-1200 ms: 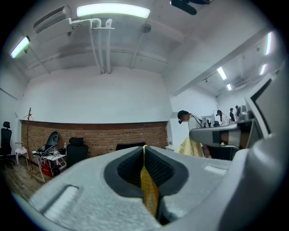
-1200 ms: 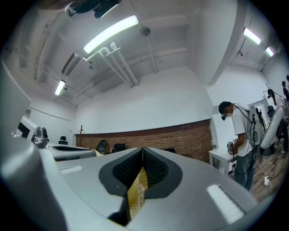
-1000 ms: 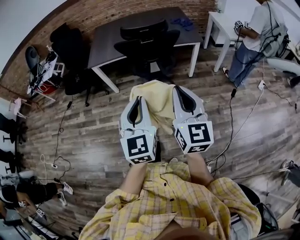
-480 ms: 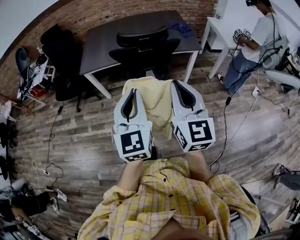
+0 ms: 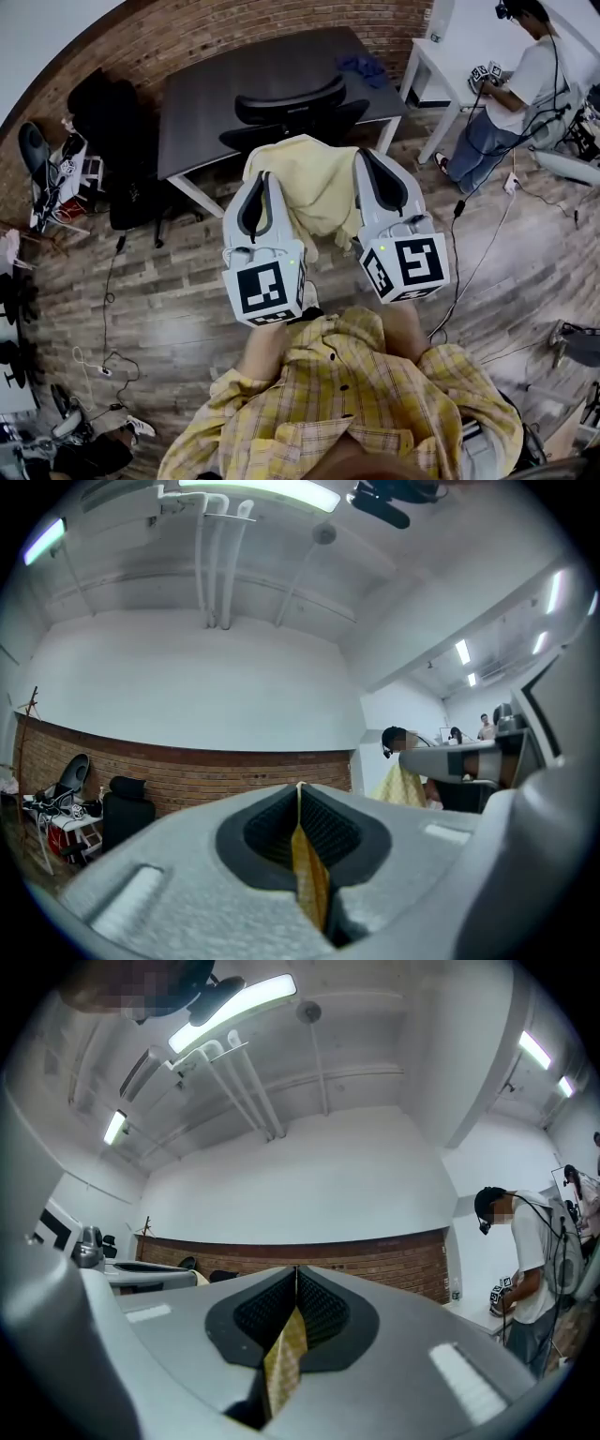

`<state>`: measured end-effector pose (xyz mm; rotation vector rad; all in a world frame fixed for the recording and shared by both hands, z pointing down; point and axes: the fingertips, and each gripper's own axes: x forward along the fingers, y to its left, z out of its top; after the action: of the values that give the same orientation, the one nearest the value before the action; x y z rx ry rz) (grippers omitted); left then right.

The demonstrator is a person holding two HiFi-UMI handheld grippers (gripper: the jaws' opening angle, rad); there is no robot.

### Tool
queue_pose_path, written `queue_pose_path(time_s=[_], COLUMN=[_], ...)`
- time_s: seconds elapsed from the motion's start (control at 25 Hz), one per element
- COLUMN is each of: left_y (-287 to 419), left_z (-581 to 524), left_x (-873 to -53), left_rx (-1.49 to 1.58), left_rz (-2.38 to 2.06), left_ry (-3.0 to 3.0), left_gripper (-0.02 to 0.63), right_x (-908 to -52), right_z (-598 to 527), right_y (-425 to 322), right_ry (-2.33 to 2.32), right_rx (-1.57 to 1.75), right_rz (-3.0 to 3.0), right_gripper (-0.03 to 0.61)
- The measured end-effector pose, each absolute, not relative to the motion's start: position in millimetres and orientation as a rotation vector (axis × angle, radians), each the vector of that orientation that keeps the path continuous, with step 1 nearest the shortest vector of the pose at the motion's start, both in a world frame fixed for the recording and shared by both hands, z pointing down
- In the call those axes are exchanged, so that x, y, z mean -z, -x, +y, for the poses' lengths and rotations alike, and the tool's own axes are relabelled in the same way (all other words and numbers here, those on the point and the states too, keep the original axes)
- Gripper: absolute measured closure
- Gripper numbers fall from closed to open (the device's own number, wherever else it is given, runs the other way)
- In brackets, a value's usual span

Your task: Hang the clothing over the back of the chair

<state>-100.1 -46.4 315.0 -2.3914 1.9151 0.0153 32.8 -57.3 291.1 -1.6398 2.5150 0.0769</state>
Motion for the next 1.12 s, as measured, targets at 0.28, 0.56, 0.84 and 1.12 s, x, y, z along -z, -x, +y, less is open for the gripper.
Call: queue_pose_path(time_s=[0.28, 0.56, 0.84, 1.12], left_y=[118, 133, 139, 139], left_z=[-110, -160, -188, -213], left_x=[-305, -285, -264, -247], left_rx=[-0.036, -0.069, -0.125, -0.139], left_rz=[1.852, 1.788, 1.741, 1.750], left_ry=[2.441, 2.474, 2.491, 2.486], left_gripper=[0.603, 0.603, 0.603, 0.603], right_x=[-282, -260, -237, -218], right_z=[-117, -163, -188, -215], right_y=[-11, 0, 8, 7], right_ry=[1.723, 1.763, 1.781, 1.747], right_rx=[-0.103, -0.139, -0.189, -0.207], right_rz=[2.479, 2.431, 2.410, 2.429], right_gripper=[0.566, 0.566, 0.566, 0.566])
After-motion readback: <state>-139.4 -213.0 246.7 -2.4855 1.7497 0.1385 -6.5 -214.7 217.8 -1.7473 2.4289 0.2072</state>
